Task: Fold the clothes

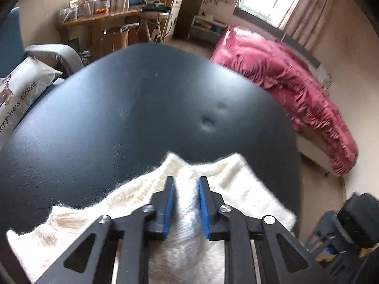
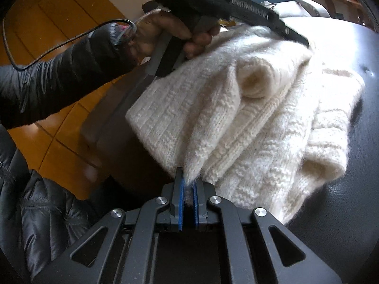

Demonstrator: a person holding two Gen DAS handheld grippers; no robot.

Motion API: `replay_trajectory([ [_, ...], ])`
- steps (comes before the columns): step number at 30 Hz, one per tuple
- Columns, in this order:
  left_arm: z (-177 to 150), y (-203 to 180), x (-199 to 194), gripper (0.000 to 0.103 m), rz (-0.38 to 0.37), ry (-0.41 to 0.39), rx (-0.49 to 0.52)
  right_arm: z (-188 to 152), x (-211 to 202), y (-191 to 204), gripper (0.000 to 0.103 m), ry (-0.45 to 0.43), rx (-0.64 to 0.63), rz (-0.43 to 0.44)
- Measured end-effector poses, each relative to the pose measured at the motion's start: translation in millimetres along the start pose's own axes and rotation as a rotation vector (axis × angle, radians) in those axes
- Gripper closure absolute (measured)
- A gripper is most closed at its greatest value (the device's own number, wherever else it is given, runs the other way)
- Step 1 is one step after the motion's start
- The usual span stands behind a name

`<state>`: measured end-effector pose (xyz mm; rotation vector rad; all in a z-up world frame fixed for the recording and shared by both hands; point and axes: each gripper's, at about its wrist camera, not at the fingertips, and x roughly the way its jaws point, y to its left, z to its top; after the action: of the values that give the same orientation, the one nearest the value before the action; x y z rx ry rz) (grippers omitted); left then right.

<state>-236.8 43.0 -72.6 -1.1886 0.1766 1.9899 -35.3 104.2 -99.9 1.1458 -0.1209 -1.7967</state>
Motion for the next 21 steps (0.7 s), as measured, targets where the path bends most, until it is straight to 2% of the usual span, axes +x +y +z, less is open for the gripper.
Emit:
replay_trajectory([
  [3,-1,2,-27,0.080,-0.018,-0.085,-0.071,0,0,0,0.098,-0.001,0.002,0.003],
  [5,-9,6,-57,0.080,-0.003,-0.176,-0.148,-1,0,1,0.098,-0.007,0.006,0.004],
  [7,-26,1,-80,0.080,0.022,-0.222,-0.166,-2,-1,0,0.098,-0.019,0.025,0.011],
  [10,-57,-15,-102,0.080,0.087,-0.214,-0.138,-3,-4,-2,0.095,-0.037,0.063,0.028],
  [13,-93,-45,-97,0.080,0.117,-0.176,-0.108,-1,-19,1,0.091,-0.086,0.086,0.014],
  [15,-113,-63,-84,0.080,0.118,-0.141,-0.106,0,-35,7,0.077,-0.160,0.072,-0.013],
  [17,-129,-69,-74,0.080,0.102,-0.133,-0.129,3,-50,12,0.041,-0.232,0.065,-0.032],
  [19,-145,-75,-64,0.080,0.087,-0.126,-0.151,9,-57,12,0.028,-0.282,0.075,-0.042],
  [21,-151,-73,-65,0.080,0.058,-0.150,-0.184,18,-59,10,0.028,-0.305,0.085,-0.046],
])
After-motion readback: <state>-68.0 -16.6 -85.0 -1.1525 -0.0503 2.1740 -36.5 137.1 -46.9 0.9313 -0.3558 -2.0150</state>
